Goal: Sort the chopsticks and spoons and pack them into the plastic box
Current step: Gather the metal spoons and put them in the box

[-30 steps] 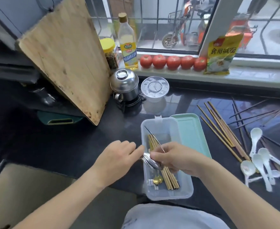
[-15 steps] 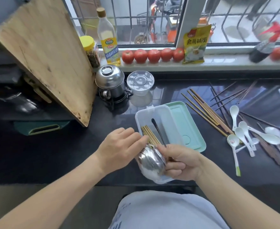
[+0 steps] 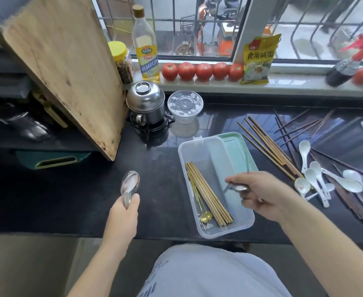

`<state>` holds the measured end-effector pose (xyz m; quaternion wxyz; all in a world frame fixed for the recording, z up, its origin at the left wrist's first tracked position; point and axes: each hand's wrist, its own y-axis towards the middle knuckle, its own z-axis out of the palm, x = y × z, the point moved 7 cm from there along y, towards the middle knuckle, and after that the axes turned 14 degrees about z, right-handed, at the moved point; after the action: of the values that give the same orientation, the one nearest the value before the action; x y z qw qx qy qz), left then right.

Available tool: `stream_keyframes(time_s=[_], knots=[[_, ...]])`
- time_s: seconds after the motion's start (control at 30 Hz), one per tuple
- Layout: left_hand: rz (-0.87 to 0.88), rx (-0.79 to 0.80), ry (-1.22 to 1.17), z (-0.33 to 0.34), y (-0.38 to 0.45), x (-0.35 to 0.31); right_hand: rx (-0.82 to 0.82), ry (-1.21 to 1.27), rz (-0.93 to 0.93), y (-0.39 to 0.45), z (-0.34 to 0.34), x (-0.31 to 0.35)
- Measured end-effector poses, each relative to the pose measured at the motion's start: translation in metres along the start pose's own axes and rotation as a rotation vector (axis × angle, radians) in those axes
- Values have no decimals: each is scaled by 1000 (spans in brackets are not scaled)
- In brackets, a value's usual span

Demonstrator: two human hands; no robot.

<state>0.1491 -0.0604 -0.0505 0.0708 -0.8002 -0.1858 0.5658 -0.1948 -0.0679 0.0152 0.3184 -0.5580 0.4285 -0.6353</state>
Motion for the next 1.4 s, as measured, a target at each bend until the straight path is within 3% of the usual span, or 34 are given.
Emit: stream_keyframes(time_s=[0.1,0.2,0.37,0.57,0.77,0.83,0.93,1.1,1.17,1.3,1.4], knots=[[-152,55,-211,15,-20,2,72,76,143,20,28,-11],[-172,93,-273,19,-29,-8,119,77,206,32,36,-13],[-224,139,-343,22,-42,-10,15,-349,119,32,21,-5],[-233,170,-358,28,-46,-10,3,-179,235,43,40,-16],[-217,235,-476,33,-50,-29,-65,-208,-31,7,15,19],[-211,230,-554,40,-48,-41,79,90,-23,-5,8,20],[-184,244,-675,64,-42,-68,467,542,152,-19,33,5],[-4,183,-872,98,-23,-118,731,548,374,-35,100,-37],[50,171,-859,100,-15,-125,651,442,356,-39,101,-38],[45,201,-661,99,-7,-124,127,-149,-56,-32,59,-16],[87,182,-465,107,-5,-125,17,-357,-274,-28,58,-6]])
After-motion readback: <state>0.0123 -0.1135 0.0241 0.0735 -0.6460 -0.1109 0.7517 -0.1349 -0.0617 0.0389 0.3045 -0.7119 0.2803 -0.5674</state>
